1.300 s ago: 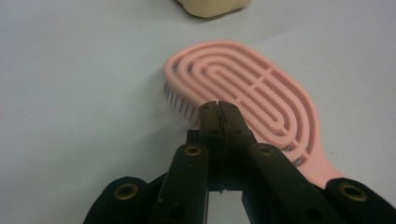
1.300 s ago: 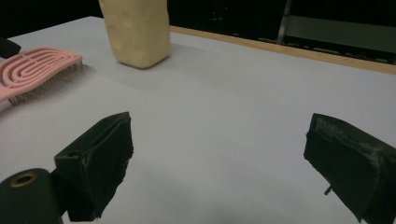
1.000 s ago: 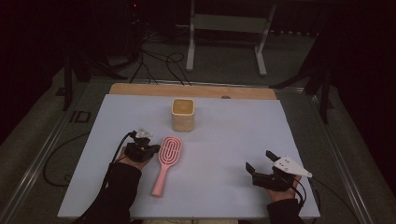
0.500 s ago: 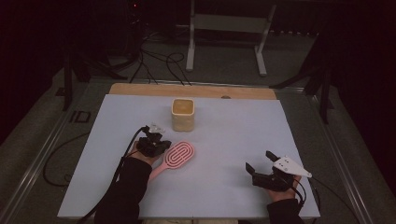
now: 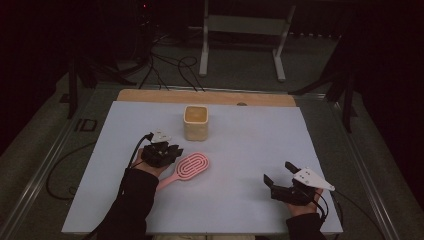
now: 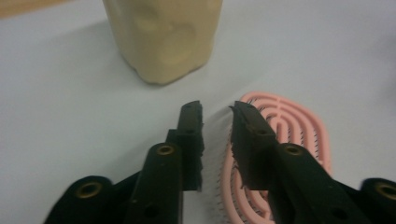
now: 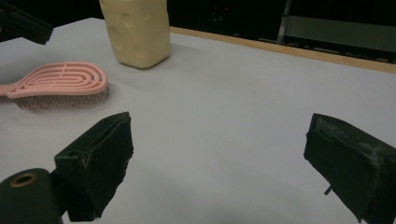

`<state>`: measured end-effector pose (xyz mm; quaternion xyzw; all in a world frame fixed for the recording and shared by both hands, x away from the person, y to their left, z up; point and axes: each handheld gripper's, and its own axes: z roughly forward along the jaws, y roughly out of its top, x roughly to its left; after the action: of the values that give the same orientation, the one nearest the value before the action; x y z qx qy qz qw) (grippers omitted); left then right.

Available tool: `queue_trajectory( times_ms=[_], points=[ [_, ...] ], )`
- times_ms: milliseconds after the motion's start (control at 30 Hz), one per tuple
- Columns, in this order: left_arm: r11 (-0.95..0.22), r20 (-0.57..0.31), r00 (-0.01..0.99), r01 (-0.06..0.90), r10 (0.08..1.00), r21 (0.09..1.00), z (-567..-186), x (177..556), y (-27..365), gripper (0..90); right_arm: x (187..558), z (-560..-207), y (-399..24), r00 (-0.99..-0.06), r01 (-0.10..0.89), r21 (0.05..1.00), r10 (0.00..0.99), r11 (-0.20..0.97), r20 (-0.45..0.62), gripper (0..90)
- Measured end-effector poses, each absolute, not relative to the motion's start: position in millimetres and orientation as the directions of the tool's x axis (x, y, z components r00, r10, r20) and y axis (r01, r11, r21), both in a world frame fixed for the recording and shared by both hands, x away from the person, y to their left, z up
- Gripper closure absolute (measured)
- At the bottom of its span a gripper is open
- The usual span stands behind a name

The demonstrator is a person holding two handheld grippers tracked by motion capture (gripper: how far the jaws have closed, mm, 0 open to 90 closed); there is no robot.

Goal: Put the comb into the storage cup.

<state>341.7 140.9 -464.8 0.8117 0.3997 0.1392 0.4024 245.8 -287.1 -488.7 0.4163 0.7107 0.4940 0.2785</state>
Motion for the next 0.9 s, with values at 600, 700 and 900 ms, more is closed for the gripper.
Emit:
queue_trajectory(
  times_ms=[600,700,900],
  points=[
    [-0.200,-0.085,0.580,0.410,0.811,0.890,-453,290,196,23.9,242,-489,-282,-0.513,0.303,0.938,0.858,0.168,0.012,7.7],
    [-0.175,-0.084,0.559,0.393,0.825,0.903,-454,281,207,15.6,241,-488,-281,-0.518,0.299,0.939,0.855,0.167,0.013,7.7],
    [-0.186,-0.044,0.543,0.361,0.839,0.914,-458,268,224,1.3,239,-488,-278,-0.529,0.295,0.941,0.848,0.165,0.017,7.7]
  ],
)
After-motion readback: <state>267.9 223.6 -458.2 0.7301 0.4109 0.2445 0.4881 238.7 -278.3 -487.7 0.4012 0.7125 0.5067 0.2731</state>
